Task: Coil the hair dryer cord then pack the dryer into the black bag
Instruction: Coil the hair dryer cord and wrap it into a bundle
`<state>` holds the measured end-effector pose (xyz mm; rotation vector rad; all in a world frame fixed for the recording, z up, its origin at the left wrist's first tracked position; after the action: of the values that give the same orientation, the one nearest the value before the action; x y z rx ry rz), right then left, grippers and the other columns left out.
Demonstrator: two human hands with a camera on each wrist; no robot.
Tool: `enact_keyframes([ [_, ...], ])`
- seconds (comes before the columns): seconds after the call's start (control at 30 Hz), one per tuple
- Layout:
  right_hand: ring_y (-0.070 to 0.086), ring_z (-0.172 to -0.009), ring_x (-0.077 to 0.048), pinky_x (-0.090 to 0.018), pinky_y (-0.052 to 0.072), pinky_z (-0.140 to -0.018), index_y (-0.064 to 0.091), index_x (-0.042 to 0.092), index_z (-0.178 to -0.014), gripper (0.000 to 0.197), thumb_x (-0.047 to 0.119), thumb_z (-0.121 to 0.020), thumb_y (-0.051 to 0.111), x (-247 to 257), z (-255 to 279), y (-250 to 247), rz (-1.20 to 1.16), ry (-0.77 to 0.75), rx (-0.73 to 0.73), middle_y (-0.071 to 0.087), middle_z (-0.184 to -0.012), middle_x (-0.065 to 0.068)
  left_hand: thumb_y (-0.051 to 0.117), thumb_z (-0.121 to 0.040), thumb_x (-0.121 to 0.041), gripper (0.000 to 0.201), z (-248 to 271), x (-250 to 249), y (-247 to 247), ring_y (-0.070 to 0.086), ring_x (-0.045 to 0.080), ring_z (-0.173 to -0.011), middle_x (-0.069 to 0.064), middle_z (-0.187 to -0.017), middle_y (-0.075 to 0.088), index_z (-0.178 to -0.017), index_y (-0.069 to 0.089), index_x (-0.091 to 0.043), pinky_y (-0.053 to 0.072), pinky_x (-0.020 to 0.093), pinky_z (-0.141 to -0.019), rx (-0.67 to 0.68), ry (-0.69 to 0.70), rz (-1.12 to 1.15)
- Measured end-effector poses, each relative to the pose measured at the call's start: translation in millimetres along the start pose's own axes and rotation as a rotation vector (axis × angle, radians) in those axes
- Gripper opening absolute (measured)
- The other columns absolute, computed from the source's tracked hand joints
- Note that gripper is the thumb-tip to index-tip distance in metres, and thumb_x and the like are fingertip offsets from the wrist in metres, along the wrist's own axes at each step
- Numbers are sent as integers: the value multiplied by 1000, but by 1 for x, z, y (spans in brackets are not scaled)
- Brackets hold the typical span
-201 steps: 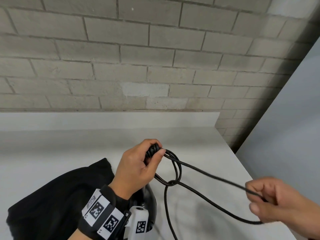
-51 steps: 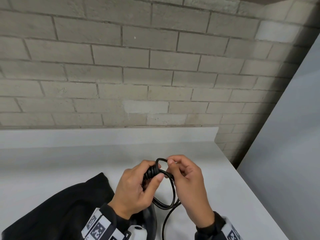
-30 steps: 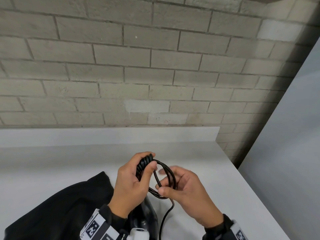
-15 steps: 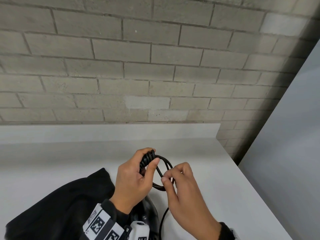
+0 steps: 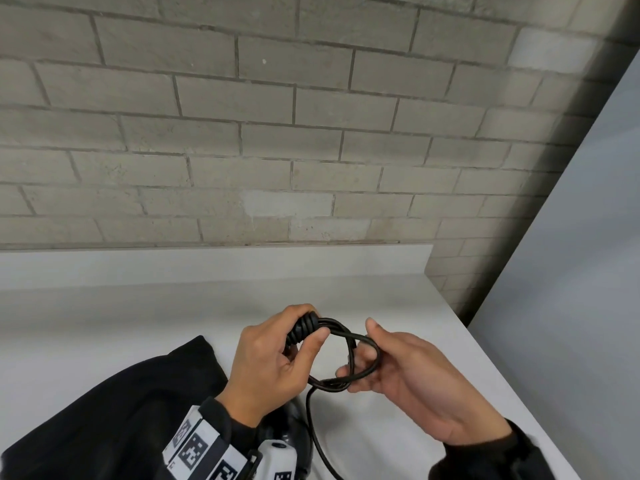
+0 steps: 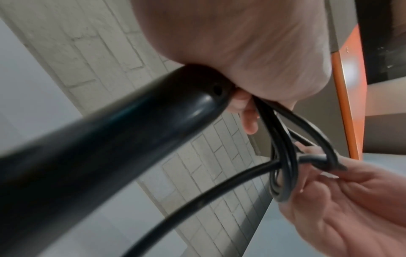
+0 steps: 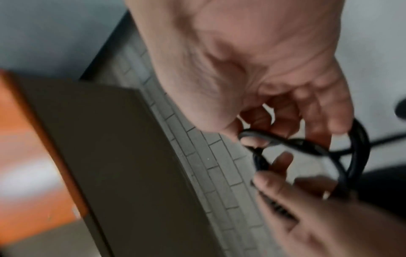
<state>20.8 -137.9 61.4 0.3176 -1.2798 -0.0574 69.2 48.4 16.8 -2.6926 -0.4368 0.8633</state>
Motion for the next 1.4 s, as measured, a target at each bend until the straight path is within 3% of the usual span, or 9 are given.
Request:
enact_keyframes([
  [0.2, 57, -75, -10, -24, 46, -76, 66, 16, -85, 18, 33, -87, 66, -6, 8, -5, 450, -269, 74, 73, -87, -6, 55, -95, -49, 28, 0, 5, 1, 60, 16, -54, -10, -80, 66, -107, 63, -25, 50, 34, -52, -36, -72, 55],
  [0.4, 62, -74, -16, -25, 50, -77, 72, 8, -93, 23, 27, -90, 59, -5, 6, 3, 363, -289, 34, 68, -70, -7, 57, -94, -41, 45, 1, 5, 0, 55, 17, -52, -3, -67, 60, -136, 55, -24, 48, 29, -53, -25, -117, 94],
  [0.5, 58, -57, -22, -34, 54, -78, 68, -3, -86, 28, 24, -93, 61, -1, 3, 3, 157, -214, -13, 47, -54, -5, 59, -93, -37, 29, -2, 4, -1, 55, 10, -55, -12, -75, 61, -119, 63, -23, 47, 23, -54, -14, -92, 86],
  [0.67, 13, -38, -8, -19, 28, -38, 64, 2, -80, 28, 29, -88, 66, 12, 2, -6, 39, -23, -28, 16, -53, 4, 59, -93, -35, 24, -5, 8, -1, 53, 6, -57, -16, -76, 60, -103, 68, -15, 43, 16, -56, 4, -54, 28],
  [0.77, 28, -42, -12, -22, 31, -45, 51, 13, -66, 36, 33, -77, 79, 19, 7, -24, 315, -28, 172, 28, -53, 3, 58, -93, -38, 27, -5, 11, -3, 57, 9, -58, -13, -77, 63, -103, 68, -16, 46, 20, -55, 6, -55, 30],
  [0.9, 69, -88, -34, -41, 52, -92, 57, 6, -79, 38, 28, -67, 87, 2, 12, -36, -71, -307, 224, 60, -64, -2, 59, -91, -37, 25, -6, 17, -8, 63, 12, -65, -11, -78, 66, -103, 67, -17, 51, 24, -59, -37, -139, 71],
  [1.0, 57, -53, -19, -34, 56, -68, 64, 10, -72, 36, 31, -62, 91, -21, 13, -37, -201, -356, 106, 50, -53, 0, 58, -92, -39, 26, -6, 21, -9, 63, 14, -64, -11, -78, 66, -103, 67, -18, 51, 29, -59, -23, -142, 47],
  [1.2, 28, -47, -17, -29, 22, -49, 40, 18, -56, 49, 37, -76, 80, 3, 29, -75, 748, -185, 186, 31, -50, 0, 58, -91, -42, 27, -7, 20, -7, 62, 15, -61, -9, -76, 66, -100, 68, -18, 50, 30, -58, -7, -133, 40],
  [1.4, 56, -58, -26, -40, 53, -70, 49, 11, -66, 38, 23, -74, 84, -3, 46, -109, -85, -321, 185, 41, -47, 2, 58, -88, -43, 22, -7, 31, -21, 68, 10, -74, -10, -85, 70, -97, 66, -24, 52, 18, -69, -91, -263, 54],
])
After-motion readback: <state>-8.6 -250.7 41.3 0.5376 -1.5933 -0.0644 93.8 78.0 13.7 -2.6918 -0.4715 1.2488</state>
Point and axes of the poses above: each hand's wrist, its own z-axis away from the middle knuckle, its own y-axis out of the palm, x = y × z, the point moved 1 cm from there along -z, towards the middle knuckle
